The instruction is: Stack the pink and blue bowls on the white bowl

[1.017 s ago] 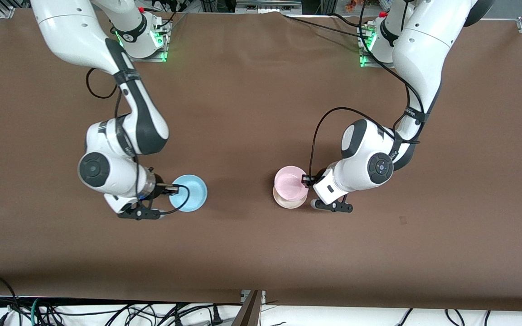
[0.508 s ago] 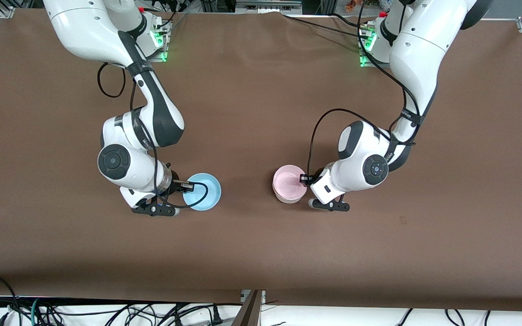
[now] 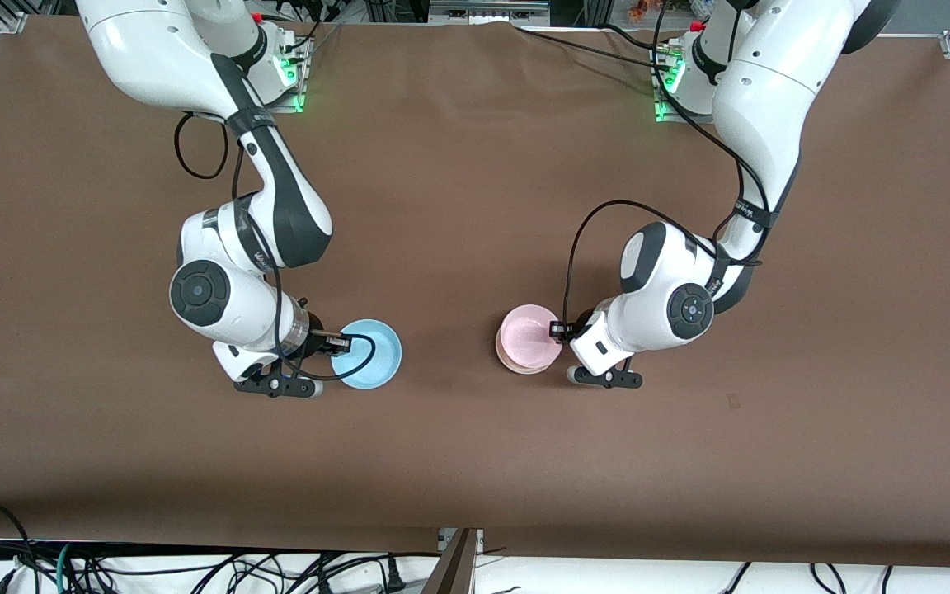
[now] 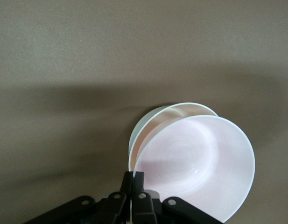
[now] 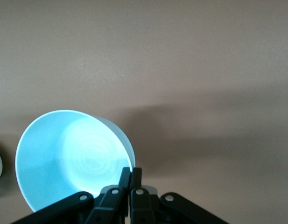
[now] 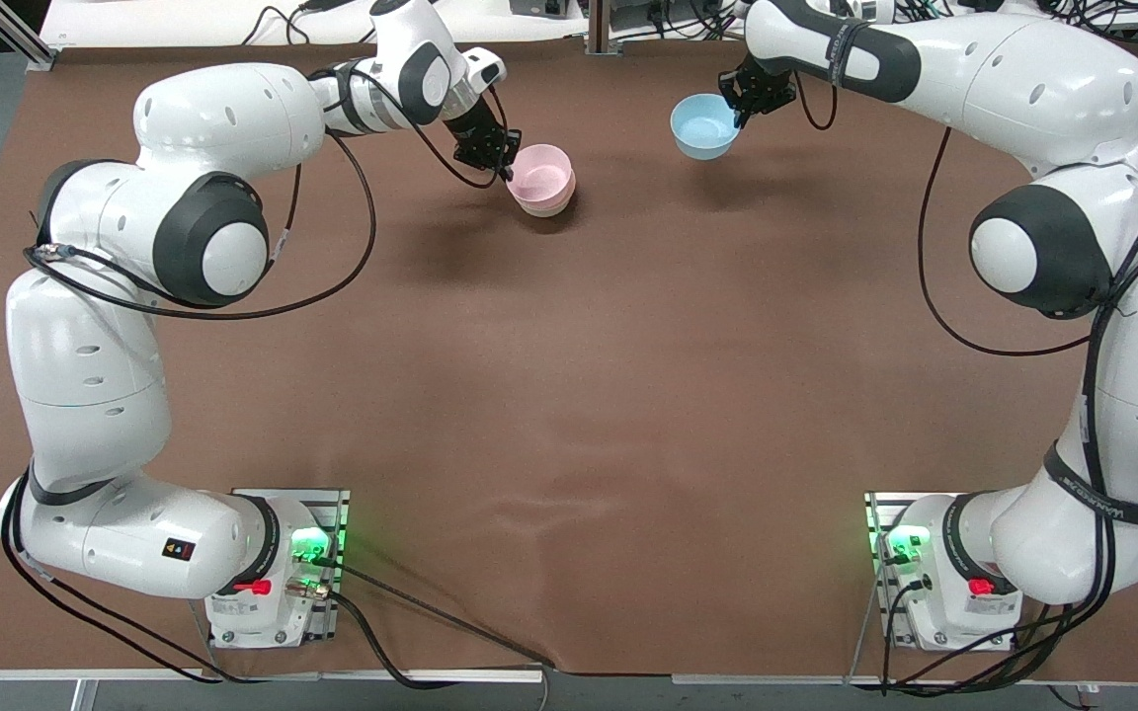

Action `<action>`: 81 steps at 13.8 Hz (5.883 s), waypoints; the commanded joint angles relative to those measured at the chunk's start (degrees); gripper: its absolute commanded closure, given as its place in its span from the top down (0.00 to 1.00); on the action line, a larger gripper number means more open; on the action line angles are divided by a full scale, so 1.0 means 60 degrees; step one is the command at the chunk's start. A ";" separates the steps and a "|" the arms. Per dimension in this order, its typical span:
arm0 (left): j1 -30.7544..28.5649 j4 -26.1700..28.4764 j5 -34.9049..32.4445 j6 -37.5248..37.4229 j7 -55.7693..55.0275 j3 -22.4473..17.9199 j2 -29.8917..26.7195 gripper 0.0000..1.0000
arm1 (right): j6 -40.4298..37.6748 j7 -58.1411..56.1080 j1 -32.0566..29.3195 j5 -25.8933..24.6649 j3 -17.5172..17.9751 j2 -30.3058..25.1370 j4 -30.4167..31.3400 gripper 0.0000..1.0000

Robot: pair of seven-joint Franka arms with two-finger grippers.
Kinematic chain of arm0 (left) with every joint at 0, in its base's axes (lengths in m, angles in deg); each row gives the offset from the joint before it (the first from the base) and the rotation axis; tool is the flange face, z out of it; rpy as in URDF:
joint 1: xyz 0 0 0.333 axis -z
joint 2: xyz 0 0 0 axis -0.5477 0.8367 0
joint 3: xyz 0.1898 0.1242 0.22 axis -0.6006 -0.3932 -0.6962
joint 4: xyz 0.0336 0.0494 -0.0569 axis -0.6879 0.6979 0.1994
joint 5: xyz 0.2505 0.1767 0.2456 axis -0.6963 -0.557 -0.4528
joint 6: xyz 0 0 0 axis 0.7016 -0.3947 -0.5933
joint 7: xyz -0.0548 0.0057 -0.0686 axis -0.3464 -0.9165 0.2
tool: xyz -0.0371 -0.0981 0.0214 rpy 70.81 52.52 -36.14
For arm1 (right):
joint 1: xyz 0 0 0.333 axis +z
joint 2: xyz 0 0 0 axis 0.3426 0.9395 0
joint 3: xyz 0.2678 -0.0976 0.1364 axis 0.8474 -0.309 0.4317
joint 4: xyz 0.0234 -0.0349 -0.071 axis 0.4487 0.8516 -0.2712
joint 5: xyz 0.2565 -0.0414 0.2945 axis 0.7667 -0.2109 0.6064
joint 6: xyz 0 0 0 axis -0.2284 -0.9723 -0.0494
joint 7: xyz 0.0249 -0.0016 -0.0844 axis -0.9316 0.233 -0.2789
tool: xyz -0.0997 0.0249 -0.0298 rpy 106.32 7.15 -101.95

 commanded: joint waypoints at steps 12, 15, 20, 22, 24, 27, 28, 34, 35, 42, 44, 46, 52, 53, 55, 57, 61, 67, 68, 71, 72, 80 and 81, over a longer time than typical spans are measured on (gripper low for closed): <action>0.0045 -0.0230 -0.0173 0.0018 -0.0279 -0.0062 0.0216 0.07 | -0.0157 0.0016 -0.0033 0.0079 0.0002 0.0070 -0.0338 0.02; 0.0016 -0.0244 -0.0173 0.0018 -0.0440 -0.0076 0.0188 0.50 | -0.0157 0.0001 -0.0033 0.0079 0.0002 0.0070 -0.0338 0.02; -0.0407 -0.0259 -0.0173 -0.0711 -0.0411 -0.0602 -0.0718 1.00 | -0.0157 0.0074 -0.0003 0.0079 0.0016 0.0070 -0.0338 0.02; -0.0875 -0.0244 -0.0188 -0.2041 -0.0397 -0.1405 -0.1493 1.00 | -0.0113 0.0583 0.0288 0.0079 0.0075 0.0070 -0.0353 0.02; -0.1461 -0.0244 -0.0217 -0.3491 -0.0396 -0.2168 -0.2459 1.00 | 0.0062 0.1898 0.0829 0.0079 0.0075 0.0229 -0.0600 0.02; -0.2180 -0.0229 -0.1074 -0.5676 -0.0353 -0.2245 -0.4085 1.00 | 0.0150 0.4109 0.1854 0.0079 0.0075 0.1004 -0.1740 0.02; -0.2196 -0.0215 -0.1836 -0.6000 -0.0353 -0.2186 -0.4569 1.00 | 0.0281 0.4857 0.2147 0.0064 0.0075 0.1312 -0.2150 0.02; -0.2431 -0.0288 -0.2517 -0.7642 -0.0047 -0.1923 -0.6037 1.00 | 0.2905 0.7339 0.3350 0.0035 0.0061 0.2647 -0.2916 0.02; -0.2431 -0.0288 -0.2532 -0.7644 0.0376 -0.1922 -0.6038 1.00 | 0.2890 0.7340 0.3467 -0.0009 0.0046 0.2677 -0.2902 0.02; -0.2475 -0.0889 -0.2546 -0.7673 0.0863 -0.1995 -0.5643 1.00 | 0.2671 0.7325 0.3673 -0.0461 0.0017 0.2809 -0.2799 0.02; -0.2518 -0.0889 -0.2517 -0.7673 0.0863 -0.2010 -0.5643 1.00 | 0.2612 0.7252 0.3659 -0.0697 0.0017 0.2809 -0.2784 0.02; -0.2548 -0.0903 -0.2488 -0.7658 0.0878 -0.2025 -0.5541 1.00 | 0.2641 0.7252 0.3659 -0.0698 0.0017 0.2896 -0.2813 0.02; -0.2635 -0.0933 -0.2444 -0.7658 0.0863 -0.2068 -0.5540 1.00 | 0.2729 0.7252 0.3673 -0.0698 0.0002 0.3014 -0.2828 0.02; -0.2636 -0.0918 -0.2487 -0.7658 0.0863 -0.2069 -0.5540 1.00 | 0.2729 0.7252 0.3673 -0.0712 0.0002 0.3043 -0.2814 0.02; -0.2621 -0.0933 -0.2517 -0.7658 0.0863 -0.2069 -0.5540 1.00 | 0.2744 0.7252 0.3688 -0.0712 0.0002 0.3072 -0.2828 0.02; -0.2577 -0.0933 -0.2502 -0.7644 0.0863 -0.2069 -0.5540 1.00 | 0.2744 0.7267 0.3703 -0.0712 0.0002 0.3073 -0.2828 0.06; -0.2489 -0.0947 -0.2503 -0.7615 0.0922 -0.2039 -0.5540 1.00 | 0.2744 0.7237 0.3703 -0.0712 0.0002 0.3073 -0.2828 0.22; -0.2475 -0.0947 -0.2488 -0.7600 0.0864 -0.2039 -0.5526 1.00 | 0.1664 0.7004 0.3499 -0.0698 -0.0129 0.2620 -0.2872 0.61; -0.2504 -0.0947 -0.2488 -0.7600 0.0849 -0.2039 -0.5526 1.00 | 0.1283 0.6597 0.3295 -0.0712 -0.0159 0.2256 -0.2872 0.89; -0.2518 -0.0947 -0.2473 -0.7614 0.0834 -0.2054 -0.5526 1.00 | -0.0238 0.4970 0.2695 -0.0581 -0.0451 0.1406 -0.2682 1.00; -0.2518 -0.0947 -0.2459 -0.7600 0.0834 -0.2068 -0.5511 1.00 | -0.0825 0.4735 0.2257 -0.0464 -0.0452 0.1098 -0.2682 1.00; -0.2445 -0.1211 -0.2532 -0.7644 0.0863 -0.1995 -0.5364 1.00 | -0.6248 -0.1286 0.0026 -0.0463 -0.0845 -0.3086 -0.1385 1.00; -0.2445 -0.1211 -0.2532 -0.7644 0.0863 -0.1995 -0.5364 1.00 | -0.6178 -0.1535 0.0026 -0.0507 -0.1022 -0.4008 -0.0305 1.00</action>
